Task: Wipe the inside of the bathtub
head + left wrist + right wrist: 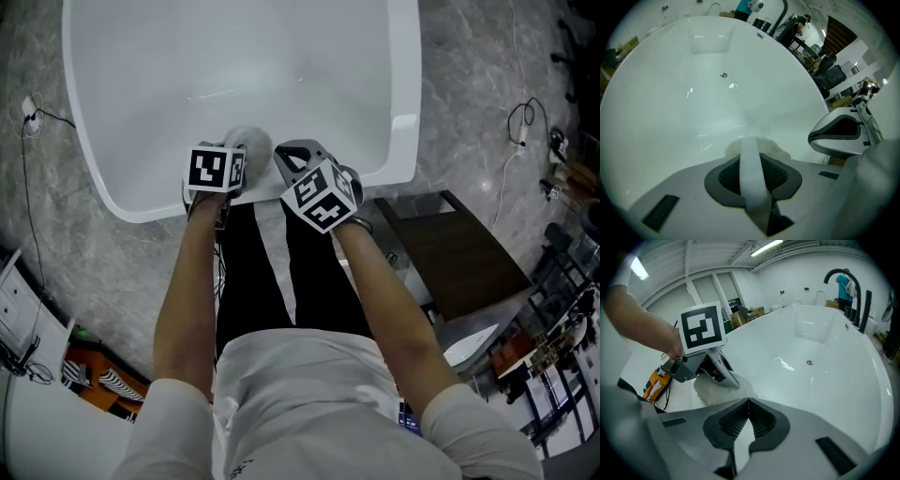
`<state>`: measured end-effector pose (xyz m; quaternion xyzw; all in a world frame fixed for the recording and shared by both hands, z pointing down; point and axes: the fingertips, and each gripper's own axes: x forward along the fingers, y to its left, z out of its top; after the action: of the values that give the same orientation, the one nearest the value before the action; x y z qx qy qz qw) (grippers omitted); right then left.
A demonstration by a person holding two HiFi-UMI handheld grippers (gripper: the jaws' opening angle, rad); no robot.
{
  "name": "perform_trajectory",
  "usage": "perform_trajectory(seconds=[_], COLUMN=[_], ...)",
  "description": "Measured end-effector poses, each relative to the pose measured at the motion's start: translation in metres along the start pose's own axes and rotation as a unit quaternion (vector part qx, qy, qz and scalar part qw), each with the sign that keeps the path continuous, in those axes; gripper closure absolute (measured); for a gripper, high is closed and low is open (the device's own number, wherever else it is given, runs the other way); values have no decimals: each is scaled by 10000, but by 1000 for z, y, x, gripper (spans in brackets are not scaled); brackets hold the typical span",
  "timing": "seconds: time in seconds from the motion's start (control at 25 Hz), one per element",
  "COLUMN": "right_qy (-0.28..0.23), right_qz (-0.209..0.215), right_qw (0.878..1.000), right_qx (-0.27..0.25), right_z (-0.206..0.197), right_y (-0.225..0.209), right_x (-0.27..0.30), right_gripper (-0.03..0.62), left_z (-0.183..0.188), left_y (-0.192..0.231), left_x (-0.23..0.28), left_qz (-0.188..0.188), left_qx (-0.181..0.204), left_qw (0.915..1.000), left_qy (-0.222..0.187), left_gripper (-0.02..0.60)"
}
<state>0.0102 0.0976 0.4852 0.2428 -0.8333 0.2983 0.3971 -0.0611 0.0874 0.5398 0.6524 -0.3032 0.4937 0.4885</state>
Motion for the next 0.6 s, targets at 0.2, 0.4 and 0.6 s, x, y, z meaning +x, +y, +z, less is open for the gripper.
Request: perform_trajectory(seconds=[0.2, 0.4, 0.6], right_qy=[-24, -61, -95], right_qz=[-106, -233, -451], right_qw=[9999, 9995, 9985], right_qx=[93, 209, 280], right_z=[-12, -24, -35], right_y=[-13, -28, -48], right_x=[-11, -27, -45], right_gripper=[576, 576, 576], left_z=[9, 18, 27], left_y=[-20, -45, -71], left_x=[8, 17, 25], left_qz=[-58, -141, -257], left_qx=[126, 232, 368], left_qw=[9999, 9996, 9990], left_qy=[11, 35, 50], left_gripper=[489, 489, 489])
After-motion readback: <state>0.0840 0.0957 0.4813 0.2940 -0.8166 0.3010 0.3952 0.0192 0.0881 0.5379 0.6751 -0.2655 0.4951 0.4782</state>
